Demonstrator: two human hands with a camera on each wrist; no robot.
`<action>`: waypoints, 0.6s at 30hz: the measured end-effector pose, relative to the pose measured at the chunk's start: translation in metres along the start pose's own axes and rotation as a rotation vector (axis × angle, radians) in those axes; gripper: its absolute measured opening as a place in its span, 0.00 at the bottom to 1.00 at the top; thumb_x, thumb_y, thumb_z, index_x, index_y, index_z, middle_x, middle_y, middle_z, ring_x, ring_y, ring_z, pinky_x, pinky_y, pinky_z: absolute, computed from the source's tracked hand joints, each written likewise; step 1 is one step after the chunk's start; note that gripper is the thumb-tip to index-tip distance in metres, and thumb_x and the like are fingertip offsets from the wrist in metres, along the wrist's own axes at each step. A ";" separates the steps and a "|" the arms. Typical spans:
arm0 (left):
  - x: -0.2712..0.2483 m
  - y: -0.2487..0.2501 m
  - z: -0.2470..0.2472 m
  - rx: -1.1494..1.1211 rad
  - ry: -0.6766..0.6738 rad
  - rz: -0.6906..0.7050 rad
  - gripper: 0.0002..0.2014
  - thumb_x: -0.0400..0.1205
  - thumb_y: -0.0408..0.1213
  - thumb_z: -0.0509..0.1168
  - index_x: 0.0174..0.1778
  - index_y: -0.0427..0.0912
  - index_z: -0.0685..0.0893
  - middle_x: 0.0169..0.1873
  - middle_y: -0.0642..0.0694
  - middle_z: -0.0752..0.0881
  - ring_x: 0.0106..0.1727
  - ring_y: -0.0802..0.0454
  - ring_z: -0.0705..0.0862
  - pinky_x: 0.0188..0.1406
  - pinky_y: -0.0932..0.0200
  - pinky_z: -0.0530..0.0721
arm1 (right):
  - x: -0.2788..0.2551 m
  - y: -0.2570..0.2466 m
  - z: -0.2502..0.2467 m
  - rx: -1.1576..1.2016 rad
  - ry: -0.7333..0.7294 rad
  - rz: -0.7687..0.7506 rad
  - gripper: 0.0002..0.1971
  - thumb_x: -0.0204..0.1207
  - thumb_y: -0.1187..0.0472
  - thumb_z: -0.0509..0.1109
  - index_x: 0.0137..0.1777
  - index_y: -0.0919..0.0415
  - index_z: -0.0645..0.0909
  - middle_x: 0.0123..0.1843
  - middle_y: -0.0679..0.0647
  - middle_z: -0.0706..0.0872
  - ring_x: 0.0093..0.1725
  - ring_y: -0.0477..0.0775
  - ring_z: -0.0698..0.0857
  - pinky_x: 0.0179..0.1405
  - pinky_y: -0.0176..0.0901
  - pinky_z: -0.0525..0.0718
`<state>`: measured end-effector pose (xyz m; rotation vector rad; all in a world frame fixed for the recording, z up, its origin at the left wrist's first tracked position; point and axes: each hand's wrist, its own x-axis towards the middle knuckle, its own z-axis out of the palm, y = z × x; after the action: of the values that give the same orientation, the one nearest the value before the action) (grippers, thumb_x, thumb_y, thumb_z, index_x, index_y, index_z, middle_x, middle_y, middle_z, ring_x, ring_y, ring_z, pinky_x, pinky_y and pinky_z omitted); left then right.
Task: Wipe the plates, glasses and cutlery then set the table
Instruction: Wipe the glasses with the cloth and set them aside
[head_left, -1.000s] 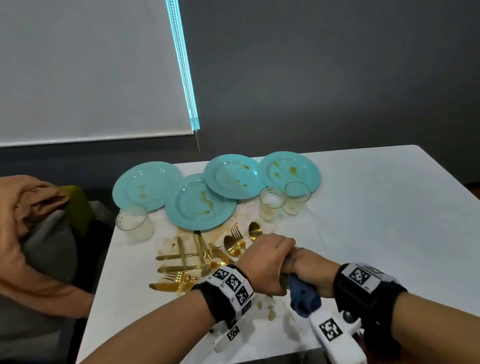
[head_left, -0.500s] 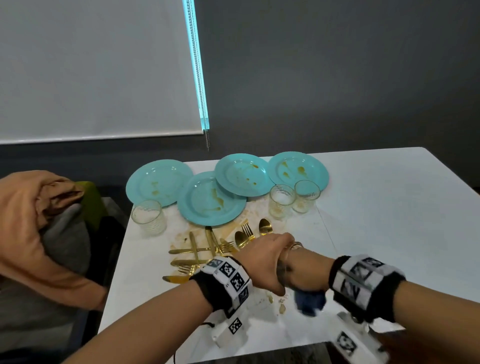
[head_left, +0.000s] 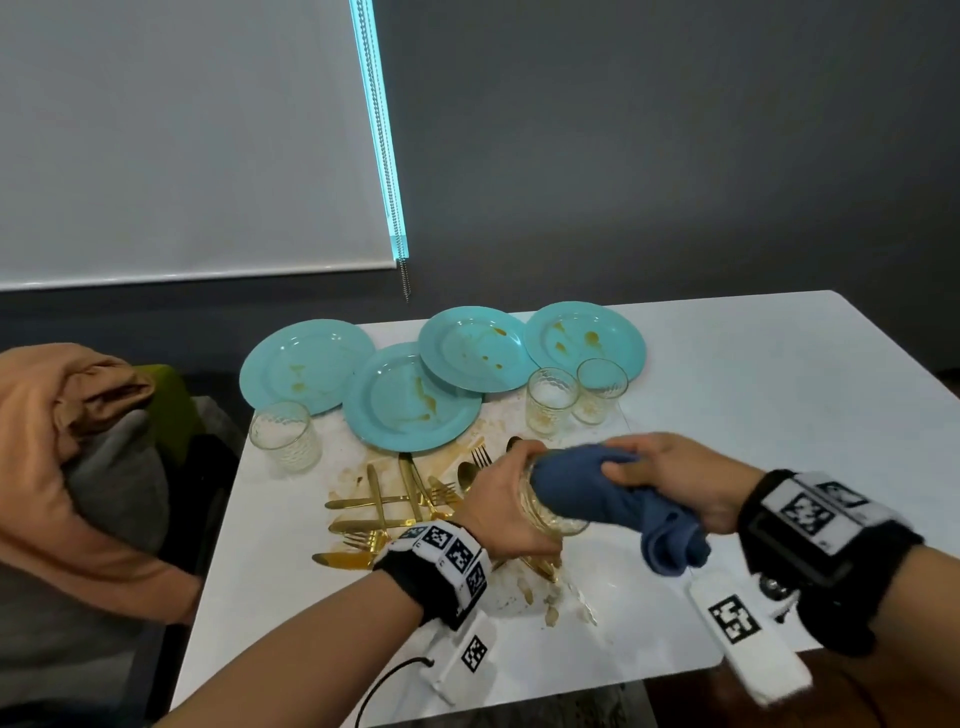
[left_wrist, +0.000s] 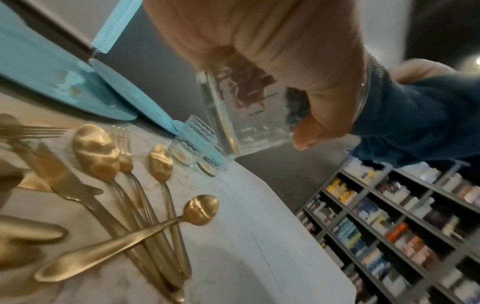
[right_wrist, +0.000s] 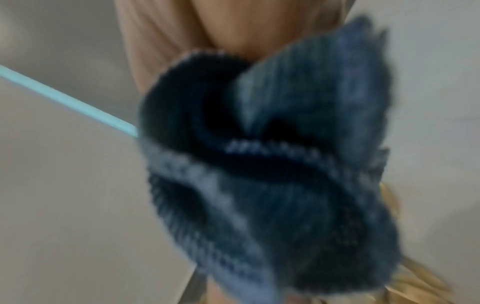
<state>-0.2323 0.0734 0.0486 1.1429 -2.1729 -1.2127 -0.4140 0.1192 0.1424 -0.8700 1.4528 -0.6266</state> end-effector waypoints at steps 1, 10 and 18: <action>0.001 -0.003 0.000 -0.033 0.040 -0.011 0.44 0.56 0.36 0.83 0.68 0.45 0.70 0.57 0.51 0.83 0.57 0.53 0.84 0.56 0.59 0.85 | -0.004 -0.006 -0.011 0.067 0.042 -0.026 0.10 0.80 0.71 0.62 0.55 0.63 0.83 0.48 0.60 0.89 0.45 0.56 0.87 0.47 0.43 0.85; 0.013 0.004 0.012 -0.127 0.078 -0.004 0.42 0.54 0.38 0.81 0.64 0.49 0.72 0.54 0.54 0.84 0.56 0.54 0.84 0.56 0.61 0.83 | -0.025 -0.013 -0.012 -0.732 0.207 -0.449 0.15 0.77 0.65 0.69 0.59 0.48 0.82 0.52 0.41 0.86 0.49 0.41 0.83 0.51 0.26 0.79; 0.017 0.038 0.025 0.219 -0.029 0.252 0.37 0.56 0.39 0.81 0.61 0.38 0.77 0.51 0.45 0.83 0.51 0.49 0.80 0.52 0.57 0.79 | 0.008 0.026 0.022 -1.027 0.020 -0.221 0.09 0.80 0.67 0.60 0.54 0.59 0.80 0.51 0.57 0.85 0.53 0.59 0.84 0.43 0.37 0.77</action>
<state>-0.2764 0.0835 0.0661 0.8998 -2.4315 -0.9064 -0.3959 0.1302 0.1145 -1.8301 1.7014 0.0133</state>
